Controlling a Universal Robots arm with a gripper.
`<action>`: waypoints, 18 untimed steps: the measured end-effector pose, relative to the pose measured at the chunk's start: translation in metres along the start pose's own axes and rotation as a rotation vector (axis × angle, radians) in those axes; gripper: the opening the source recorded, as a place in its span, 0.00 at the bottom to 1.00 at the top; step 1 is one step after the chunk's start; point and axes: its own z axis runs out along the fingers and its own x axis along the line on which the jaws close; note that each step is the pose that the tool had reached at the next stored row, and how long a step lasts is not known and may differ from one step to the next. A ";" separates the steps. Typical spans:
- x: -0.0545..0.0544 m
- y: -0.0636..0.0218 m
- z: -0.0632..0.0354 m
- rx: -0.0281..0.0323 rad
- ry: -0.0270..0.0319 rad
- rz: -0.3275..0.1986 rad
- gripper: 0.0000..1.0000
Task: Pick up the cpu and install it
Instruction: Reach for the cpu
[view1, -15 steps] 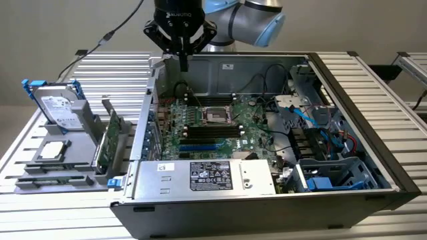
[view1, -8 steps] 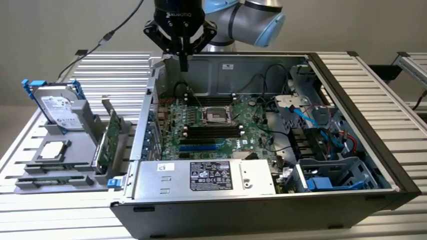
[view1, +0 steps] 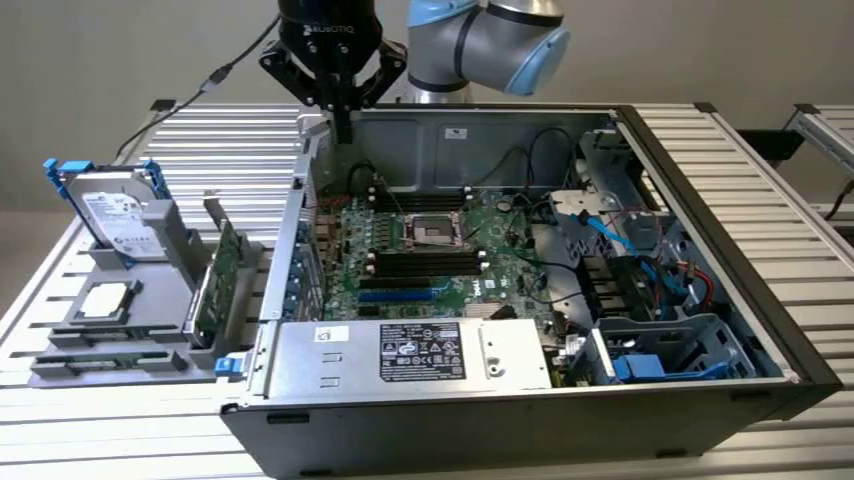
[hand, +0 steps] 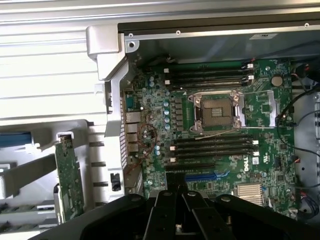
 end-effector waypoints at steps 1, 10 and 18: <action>0.004 -0.0003 -0.0001 0.0000 0.0000 0.000 0.11; 0.045 -0.0031 -0.0008 -0.0001 0.0000 0.000 0.11; 0.082 -0.0034 0.0009 0.0000 0.0001 0.000 0.11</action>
